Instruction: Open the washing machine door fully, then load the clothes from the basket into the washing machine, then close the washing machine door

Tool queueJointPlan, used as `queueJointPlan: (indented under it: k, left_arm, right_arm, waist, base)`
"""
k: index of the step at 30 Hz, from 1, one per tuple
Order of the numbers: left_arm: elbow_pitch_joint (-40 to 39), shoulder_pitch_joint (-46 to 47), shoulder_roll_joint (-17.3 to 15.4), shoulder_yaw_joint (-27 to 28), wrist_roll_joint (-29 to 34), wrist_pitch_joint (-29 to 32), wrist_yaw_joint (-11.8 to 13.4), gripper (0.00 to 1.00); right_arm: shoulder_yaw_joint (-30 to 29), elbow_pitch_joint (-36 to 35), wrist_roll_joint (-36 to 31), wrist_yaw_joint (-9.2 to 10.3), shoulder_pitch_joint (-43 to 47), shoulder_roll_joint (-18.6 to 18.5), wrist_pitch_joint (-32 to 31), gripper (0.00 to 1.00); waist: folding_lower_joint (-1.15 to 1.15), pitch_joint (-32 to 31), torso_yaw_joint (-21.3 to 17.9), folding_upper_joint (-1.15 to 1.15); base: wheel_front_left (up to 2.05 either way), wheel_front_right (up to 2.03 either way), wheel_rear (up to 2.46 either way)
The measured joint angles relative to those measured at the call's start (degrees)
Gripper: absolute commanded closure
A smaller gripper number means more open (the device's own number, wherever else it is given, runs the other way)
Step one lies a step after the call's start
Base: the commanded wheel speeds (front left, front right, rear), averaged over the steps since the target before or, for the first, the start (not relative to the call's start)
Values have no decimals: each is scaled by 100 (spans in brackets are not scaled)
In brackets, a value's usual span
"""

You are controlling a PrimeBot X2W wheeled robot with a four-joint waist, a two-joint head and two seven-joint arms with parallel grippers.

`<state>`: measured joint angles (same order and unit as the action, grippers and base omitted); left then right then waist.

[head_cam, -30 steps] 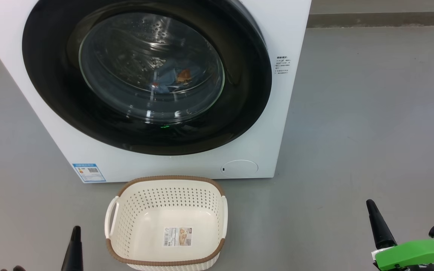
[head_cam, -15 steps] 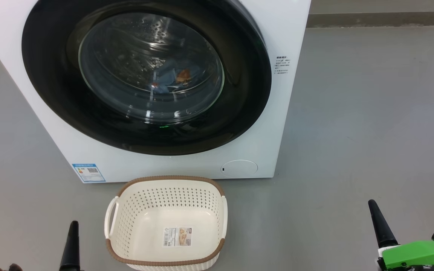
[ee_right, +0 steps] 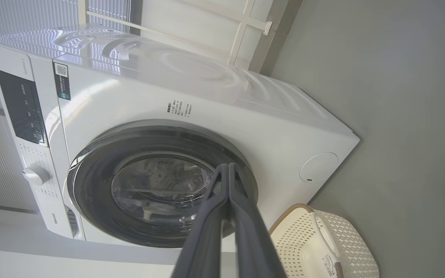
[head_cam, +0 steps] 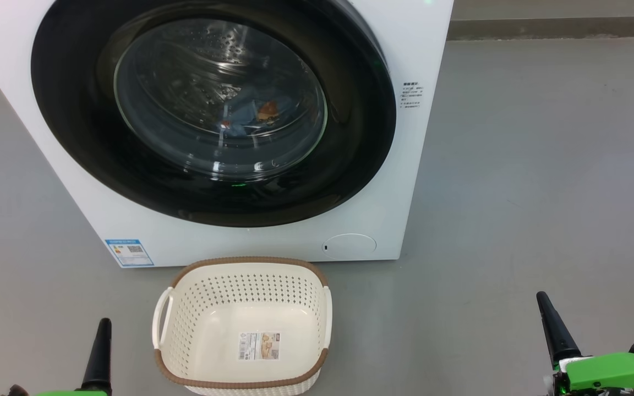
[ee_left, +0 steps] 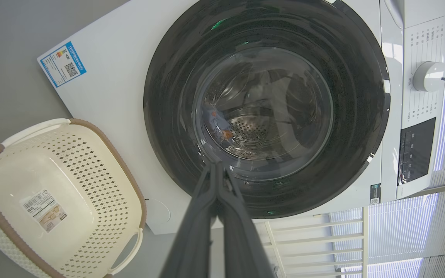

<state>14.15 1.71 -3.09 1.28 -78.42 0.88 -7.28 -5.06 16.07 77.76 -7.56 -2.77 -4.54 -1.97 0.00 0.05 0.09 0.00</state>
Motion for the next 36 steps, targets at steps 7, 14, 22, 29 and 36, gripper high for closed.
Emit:
queueJointPlan:
  k: [7,14,22,29,36]
  left_arm:
    - [32,19,-1,42,-398,110,0,100]
    - [73,122,-1,79,-836,224,0,100]
    - [104,144,-1,131,-1323,358,0,100]
    - [119,236,0,163,-1473,367,0,100]
    - [119,236,0,170,-1473,409,0,100]
  right_arm:
    - [-107,-10,397,0,-107,66,-105,100]
    - [-147,-10,824,0,-107,97,-252,100]
    - [-222,-10,1244,1,-107,144,-365,100]
    - [-283,-11,1423,1,-108,164,-407,100]
    - [-283,-11,1423,1,-108,167,-407,100]
  waist:
    - [0,0,-3,0]
    - [0,0,-6,0]
    - [0,0,-9,0]
    - [0,0,-10,0]
    - [0,0,-10,0]
  base:
    - [0,0,0]
    - [0,0,0]
    - [0,0,0]
    - [0,0,0]
    - [0,0,0]
